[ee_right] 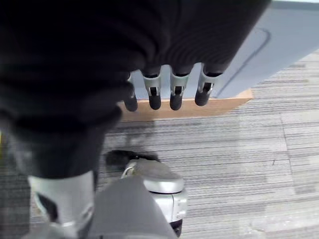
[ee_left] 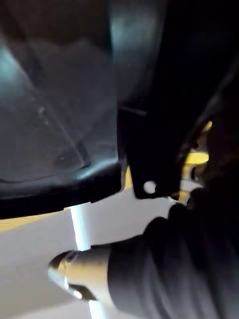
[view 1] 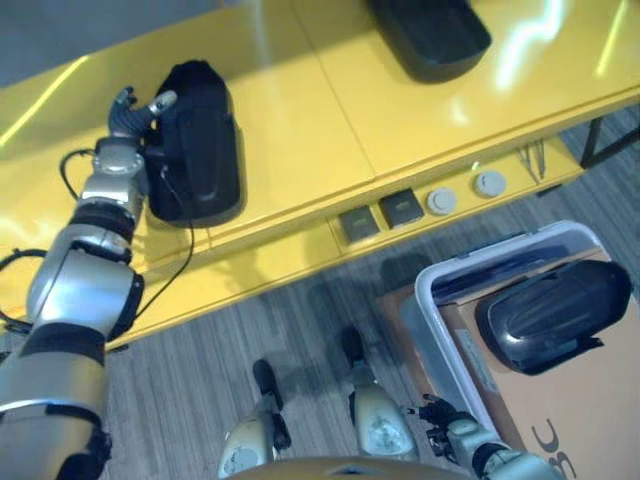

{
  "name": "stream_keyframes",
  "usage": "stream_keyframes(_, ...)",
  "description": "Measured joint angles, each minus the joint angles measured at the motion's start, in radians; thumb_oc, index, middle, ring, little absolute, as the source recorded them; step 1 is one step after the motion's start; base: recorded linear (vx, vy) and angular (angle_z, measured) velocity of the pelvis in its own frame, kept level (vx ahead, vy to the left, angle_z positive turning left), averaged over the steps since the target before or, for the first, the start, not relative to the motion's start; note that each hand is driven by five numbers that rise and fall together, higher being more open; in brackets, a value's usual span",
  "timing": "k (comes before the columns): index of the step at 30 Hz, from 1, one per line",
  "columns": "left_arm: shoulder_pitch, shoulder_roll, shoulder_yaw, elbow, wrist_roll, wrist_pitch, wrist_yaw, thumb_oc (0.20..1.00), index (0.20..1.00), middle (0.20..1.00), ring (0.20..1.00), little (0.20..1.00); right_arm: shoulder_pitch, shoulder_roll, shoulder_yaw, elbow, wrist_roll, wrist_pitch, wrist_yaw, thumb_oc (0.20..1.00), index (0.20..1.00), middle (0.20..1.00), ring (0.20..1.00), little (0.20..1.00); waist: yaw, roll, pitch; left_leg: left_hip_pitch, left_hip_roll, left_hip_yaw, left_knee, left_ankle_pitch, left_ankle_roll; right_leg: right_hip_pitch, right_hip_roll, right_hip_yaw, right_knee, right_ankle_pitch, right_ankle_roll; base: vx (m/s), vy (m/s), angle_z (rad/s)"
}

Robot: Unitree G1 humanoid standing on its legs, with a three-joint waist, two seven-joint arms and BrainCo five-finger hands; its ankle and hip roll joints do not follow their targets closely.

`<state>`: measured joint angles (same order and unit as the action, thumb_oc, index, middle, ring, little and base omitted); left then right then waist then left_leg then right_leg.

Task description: Move parts from the plastic box to the shelf.

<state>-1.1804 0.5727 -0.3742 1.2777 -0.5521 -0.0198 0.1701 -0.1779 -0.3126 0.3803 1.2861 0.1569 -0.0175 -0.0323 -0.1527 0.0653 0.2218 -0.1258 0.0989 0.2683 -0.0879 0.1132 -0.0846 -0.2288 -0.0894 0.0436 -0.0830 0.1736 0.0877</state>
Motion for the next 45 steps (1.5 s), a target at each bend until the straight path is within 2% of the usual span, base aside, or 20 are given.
stream_keyframes(2,0.049,-0.009,0.022,0.014,0.009,0.011,0.004,1.0,1.0,1.0,1.0,1.0,0.012,0.008,0.001,0.0,-0.007,-0.001,0.001,1.0,1.0,1.0,1.0,1.0,-0.005,-0.001,-0.052,0.005,0.001,0.001,0.0,-0.004,-0.001,0.004,0.0,0.0,-0.002,-0.014,0.001,0.06,0.007,0.0)
stream_keyframes(4,0.074,-0.044,0.085,0.029,0.019,0.023,0.048,1.0,1.0,1.0,1.0,1.0,0.024,0.02,-0.002,0.021,-0.007,0.003,-0.001,1.0,1.0,1.0,1.0,1.0,-0.003,-0.004,-0.082,0.045,0.002,-0.003,0.0,-0.012,0.001,0.048,-0.001,-0.014,-0.002,-0.021,-0.003,0.04,0.005,0.08)
stream_keyframes(7,0.112,-0.067,0.102,0.024,0.048,0.02,0.094,1.0,1.0,1.0,1.0,1.0,0.04,0.026,0.0,0.026,-0.011,0.004,-0.001,1.0,1.0,1.0,1.0,1.0,0.008,-0.006,-0.141,0.069,0.001,-0.017,0.0,-0.022,0.005,0.08,-0.004,-0.029,-0.006,-0.032,-0.004,0.02,-0.001,0.11)
stream_keyframes(14,0.232,-0.076,0.102,-0.096,0.086,0.013,0.147,1.0,1.0,1.0,1.0,1.0,0.056,0.033,0.0,0.017,-0.05,0.014,0.003,1.0,1.0,1.0,1.0,1.0,0.035,-0.018,-0.196,0.136,-0.002,-0.042,0.0,-0.034,0.006,0.164,-0.011,-0.059,-0.001,-0.049,0.0,0.0,0.006,0.12)
stream_keyframes(15,0.366,-0.075,0.126,-0.333,0.111,0.0,0.174,0.42,0.42,0.42,0.42,0.42,0.072,0.037,-0.014,-0.006,-0.05,0.013,0.003,1.0,1.0,1.0,1.0,1.0,0.046,-0.024,-0.216,0.15,-0.002,-0.047,0.0,-0.034,0.006,0.182,-0.011,-0.066,0.0,-0.047,0.005,0.0,0.005,0.14)
stream_keyframes(16,0.405,-0.076,0.12,-0.398,0.125,-0.016,0.175,0.42,0.42,0.42,0.42,0.42,0.09,0.038,-0.022,-0.01,-0.05,0.012,0.003,1.0,1.0,1.0,1.0,1.0,0.049,-0.03,-0.221,0.149,-0.003,-0.049,0.0,-0.035,0.005,0.183,-0.011,-0.066,-0.002,-0.049,0.005,0.0,0.011,0.15)
stream_keyframes(17,0.5,-0.068,0.153,-0.574,0.135,-0.024,0.182,0.2,0.2,0.2,0.2,0.2,0.095,0.041,-0.043,-0.03,-0.051,0.013,0.003,1.0,1.0,1.0,1.0,1.0,0.053,-0.032,-0.223,0.153,-0.004,-0.055,0.0,-0.036,0.003,0.189,-0.013,-0.077,-0.002,-0.052,0.006,0.0,0.006,0.1)
stream_keyframes(19,0.765,-0.073,0.214,-0.958,0.168,-0.072,0.184,0.2,0.2,0.2,0.2,0.2,0.127,0.053,-0.093,-0.057,-0.051,0.003,0.003,1.0,1.0,1.0,1.0,1.0,0.062,-0.041,-0.228,0.166,-0.003,-0.055,0.0,-0.041,0.001,0.202,-0.012,-0.077,-0.004,-0.058,0.007,0.01,0.0,-0.02)
stream_keyframes(20,0.879,-0.082,0.228,-1.09,0.186,-0.104,0.175,0.2,0.2,0.2,0.2,0.2,0.144,0.057,-0.112,-0.068,-0.051,-0.008,0.002,1.0,1.0,1.0,1.0,1.0,0.06,-0.045,-0.227,0.175,-0.002,-0.052,0.0,-0.044,0.003,0.209,-0.012,-0.071,-0.006,-0.061,0.008,0.04,0.002,0.03)
stream_keyframes(21,0.948,-0.096,0.22,-1.124,0.208,-0.122,0.159,0.2,0.2,0.2,0.2,0.2,0.164,0.061,-0.111,-0.053,-0.053,-0.003,0.005,1.0,1.0,1.0,1.0,1.0,0.085,-0.05,-0.227,0.18,-0.002,-0.057,0.0,-0.049,0.009,0.221,-0.011,-0.081,-0.006,-0.071,0.004,0.05,0.005,0.07)
stream_keyframes(24,1.17,-0.185,0.315,-1.265,0.225,-0.131,0.109,0.2,0.2,0.2,0.2,0.2,0.215,0.082,-0.157,-0.046,-0.075,-0.007,0.007,1.0,1.0,1.0,1.0,1.0,0.105,-0.062,-0.226,0.192,-0.002,-0.064,0.0,-0.058,0.001,0.227,-0.013,-0.08,-0.007,-0.083,0.01,0.02,0.005,0.06)
stream_keyframes(27,1.227,-0.201,0.3,-1.28,0.224,-0.135,0.053,0.2,0.2,0.2,0.2,0.2,0.214,0.085,-0.159,-0.011,-0.087,-0.005,0.014,1.0,1.0,1.0,1.0,1.0,0.134,-0.078,-0.222,0.177,-0.003,-0.073,0.0,-0.056,0.003,0.225,-0.017,-0.087,-0.007,-0.084,0.012,0.03,0.026,0.12)
stream_keyframes(28,1.305,-0.194,0.263,-1.343,0.228,-0.139,-0.008,0.2,0.2,0.2,0.2,0.2,0.218,0.091,-0.178,-0.01,-0.086,-0.01,0.022,1.0,1.0,1.0,1.0,1.0,0.134,-0.082,-0.22,0.18,-0.004,-0.073,0.0,-0.055,0.004,0.225,-0.018,-0.087,-0.007,-0.084,0.012,0.01,0.029,0.06)
stream_keyframes(31,1.271,-0.181,0.182,-1.297,0.245,-0.138,-0.086,0.2,0.2,0.2,0.2,0.2,0.211,0.091,-0.178,-0.002,-0.086,-0.009,0.029,1.0,1.0,1.0,1.0,1.0,0.135,-0.079,-0.216,0.173,-0.007,-0.073,0.0,-0.052,0.008,0.22,-0.021,-0.086,-0.007,-0.083,0.014,0.01,0.012,0.01)
stream_keyframes(34,1.19,-0.192,0.103,-1.236,0.244,-0.134,-0.118,0.2,0.2,0.2,0.2,0.2,0.192,0.085,-0.142,-0.012,-0.089,-0.009,0.03,1.0,1.0,1.0,1.0,1.0,0.11,-0.071,-0.219,0.163,-0.008,-0.067,0.0,-0.05,0.011,0.206,-0.023,-0.084,-0.007,-0.079,0.016,0.03,0.01,-0.05)
stream_keyframes(41,0.985,-0.309,0.05,-1.069,0.239,-0.131,-0.107,0.2,0.2,0.2,0.2,0.2,0.169,0.092,-0.087,-0.057,-0.095,-0.01,0.022,1.0,1.0,1.0,1.0,1.0,0.043,-0.068,-0.217,0.164,-0.002,-0.03,0.0,-0.052,0.011,0.188,-0.013,-0.056,-0.007,-0.076,0.015,0.03,-0.011,-0.16)
stream_keyframes(45,0.906,-0.315,0.054,-0.98,0.239,-0.131,-0.048,0.2,0.2,0.2,0.2,0.2,0.171,0.093,-0.071,-0.061,-0.094,-0.025,0.01,1.0,1.0,1.0,1.0,1.0,0.018,-0.064,-0.218,0.166,0.001,0.003,0.0,-0.055,0.01,0.171,-0.007,-0.028,-0.007,-0.072,0.02,0.04,-0.011,-0.2)
